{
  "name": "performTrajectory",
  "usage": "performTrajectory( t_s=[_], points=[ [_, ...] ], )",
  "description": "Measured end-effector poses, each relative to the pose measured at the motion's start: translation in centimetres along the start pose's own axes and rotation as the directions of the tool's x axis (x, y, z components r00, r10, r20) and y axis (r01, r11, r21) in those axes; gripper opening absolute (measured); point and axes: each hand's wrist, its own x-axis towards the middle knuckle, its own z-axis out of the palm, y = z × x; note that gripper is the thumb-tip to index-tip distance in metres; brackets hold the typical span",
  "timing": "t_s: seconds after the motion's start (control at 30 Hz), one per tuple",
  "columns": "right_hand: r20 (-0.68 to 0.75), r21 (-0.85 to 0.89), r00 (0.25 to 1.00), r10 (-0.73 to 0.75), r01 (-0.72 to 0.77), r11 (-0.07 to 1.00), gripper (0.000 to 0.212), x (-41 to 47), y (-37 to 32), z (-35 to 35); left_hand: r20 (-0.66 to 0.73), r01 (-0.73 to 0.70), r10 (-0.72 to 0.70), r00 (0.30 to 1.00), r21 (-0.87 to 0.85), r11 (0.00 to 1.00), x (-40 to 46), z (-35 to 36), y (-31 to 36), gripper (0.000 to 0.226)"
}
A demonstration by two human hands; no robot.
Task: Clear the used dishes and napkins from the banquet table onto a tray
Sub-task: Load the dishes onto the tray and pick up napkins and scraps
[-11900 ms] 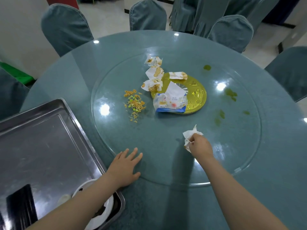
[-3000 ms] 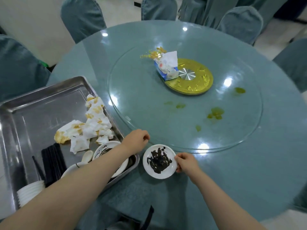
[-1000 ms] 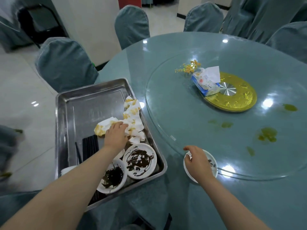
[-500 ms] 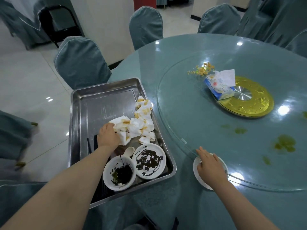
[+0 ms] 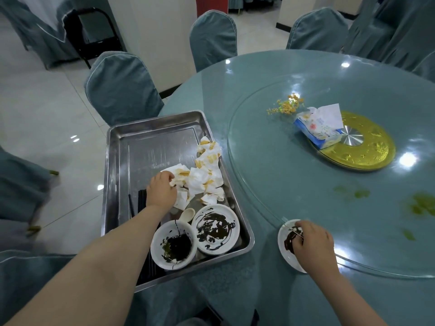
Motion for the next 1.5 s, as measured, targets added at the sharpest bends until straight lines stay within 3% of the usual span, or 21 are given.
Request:
performTrajectory(
  t_s=[0.2, 0.33, 0.57, 0.7, 0.87, 1.0, 1.17, 1.4, 1.5],
  points=[
    [0.099, 0.084, 0.987, -0.126, 0.117, 0.990, 0.035, -0.3, -1.4, 0.2, 0.323, -0.096, 0.068, 0.944, 0.069, 0.993, -0.7, 0.9, -1.9, 0.034],
    [0.130, 0.118, 0.976, -0.177, 0.162, 0.980, 0.037, -0.3, -2.4, -0.1, 0.422, -0.089, 0.068, 0.904, 0.029, 0.996, -1.2, 1.1, -1.6, 0.049],
    [0.140, 0.176, 0.975, -0.173, 0.148, 0.973, 0.036, -0.5, -3.2, -0.4, 0.436, -0.193, 0.088, 0.896, 0.201, 0.960, -1.0, 0.7, -1.9, 0.049],
    [0.147, 0.197, 0.976, -0.158, 0.128, 0.972, 0.036, -0.6, -3.4, -0.7, 0.419, -0.207, 0.073, 0.905, 0.283, 0.936, -0.9, 0.2, -1.4, 0.036],
    [0.150, 0.276, 0.981, -0.124, 0.079, 0.958, 0.036, -0.6, -3.7, -1.1, 0.399, -0.107, 0.065, 0.915, 0.083, 0.991, -0.3, -1.0, -0.8, 0.007],
    [0.155, 0.414, 0.985, -0.070, 0.000, 0.910, 0.034, -0.4, -4.4, -1.5, 0.396, -0.023, 0.088, 0.914, -0.167, 0.986, -1.2, -2.6, 1.0, 0.019],
    [0.184, 0.530, 0.982, -0.044, -0.062, 0.846, 0.031, -0.1, -5.5, -2.2, 0.425, -0.004, 0.158, 0.891, -0.342, 0.940, -2.5, -3.6, 3.3, 0.024],
    [0.259, 0.767, 0.966, 0.000, -0.206, 0.608, 0.022, 0.5, -7.2, -2.2, 0.528, 0.028, 0.212, 0.822, -0.409, 0.912, -5.0, -2.1, 8.7, 0.036],
    [0.328, 0.835, 0.944, -0.032, -0.274, 0.477, 0.018, 0.5, -7.4, -2.5, 0.576, 0.008, 0.271, 0.771, -0.434, 0.901, -6.3, -0.9, 11.8, 0.030]
  ],
)
